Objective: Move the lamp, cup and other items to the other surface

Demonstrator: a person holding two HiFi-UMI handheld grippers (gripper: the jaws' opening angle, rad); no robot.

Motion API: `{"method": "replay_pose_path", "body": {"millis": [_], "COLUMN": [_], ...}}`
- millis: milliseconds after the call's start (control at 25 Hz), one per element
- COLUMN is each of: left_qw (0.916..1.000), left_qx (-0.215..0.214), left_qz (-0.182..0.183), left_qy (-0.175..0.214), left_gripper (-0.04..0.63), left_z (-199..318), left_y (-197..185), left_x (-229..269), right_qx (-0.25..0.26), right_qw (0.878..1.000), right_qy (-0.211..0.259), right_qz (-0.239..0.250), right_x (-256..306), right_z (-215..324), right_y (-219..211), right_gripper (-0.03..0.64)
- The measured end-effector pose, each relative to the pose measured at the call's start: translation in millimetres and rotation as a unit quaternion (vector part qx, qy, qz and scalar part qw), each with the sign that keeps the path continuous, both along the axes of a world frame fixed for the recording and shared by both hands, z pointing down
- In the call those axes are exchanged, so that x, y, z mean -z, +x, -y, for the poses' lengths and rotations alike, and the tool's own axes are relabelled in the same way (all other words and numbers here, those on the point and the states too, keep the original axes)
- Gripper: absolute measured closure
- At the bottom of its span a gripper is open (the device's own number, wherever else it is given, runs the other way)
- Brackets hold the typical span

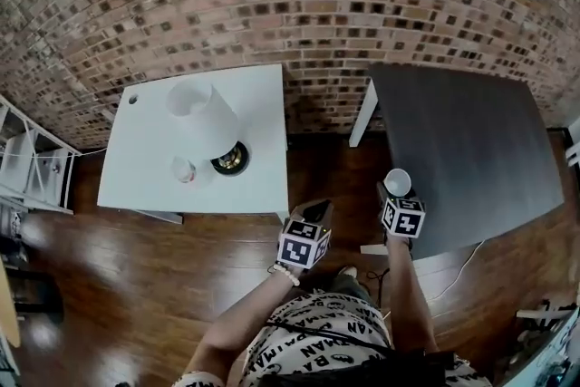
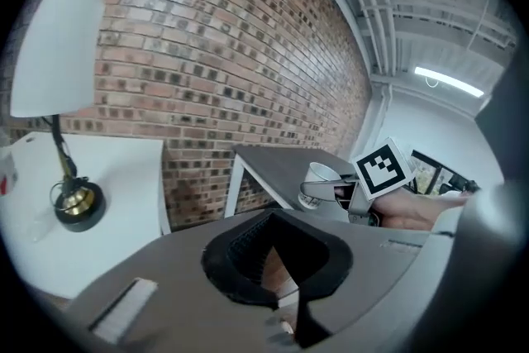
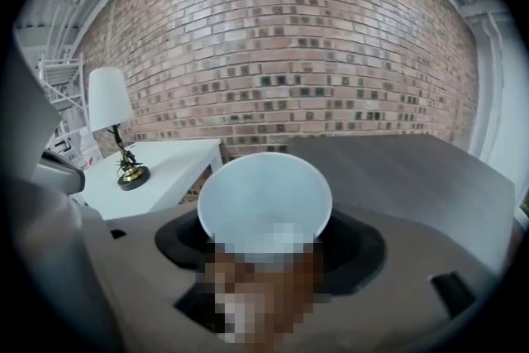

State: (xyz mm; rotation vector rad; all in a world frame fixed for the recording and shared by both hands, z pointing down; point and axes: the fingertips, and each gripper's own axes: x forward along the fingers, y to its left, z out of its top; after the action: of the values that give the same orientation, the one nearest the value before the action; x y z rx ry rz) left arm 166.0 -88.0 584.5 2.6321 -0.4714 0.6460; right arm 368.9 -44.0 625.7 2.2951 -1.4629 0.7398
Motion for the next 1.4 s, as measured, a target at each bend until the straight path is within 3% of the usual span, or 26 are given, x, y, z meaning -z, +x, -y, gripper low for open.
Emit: {"method": "replay_pose_path", "body": {"millis": [400, 640, 1040, 1400], "left_qw": [0.995, 0.9874, 0.9639, 0.944], "left_qx": [0.1, 0.158, 0.266, 0.33], "left_qz": [-0.001, -0.004, -0.009, -0.001], "left_qy": [0.0, -0.015, -0.014, -0.015], "left_gripper": [0.593, 0.592, 0.593, 0.592], "left_z": [54, 71, 123, 164], "left_y": [-154, -203, -225, -214], "left_x": [-2, -15, -19, -30], "right_qx": [0.113, 0.174, 0.282, 0.348], "right_qw": [0.994, 0.985, 0.959, 0.936], "right_qy": [0.006, -0.008, -0.036, -0.052], "right_qz": [-0.003, -0.005, -0.004, 0.007], "right_x": [7, -4, -38, -66], "right_z": [105, 150, 248, 316], "right_y": [-152, -203, -230, -230], "right_gripper": [0.272, 0.272, 0.272, 0.271]}}
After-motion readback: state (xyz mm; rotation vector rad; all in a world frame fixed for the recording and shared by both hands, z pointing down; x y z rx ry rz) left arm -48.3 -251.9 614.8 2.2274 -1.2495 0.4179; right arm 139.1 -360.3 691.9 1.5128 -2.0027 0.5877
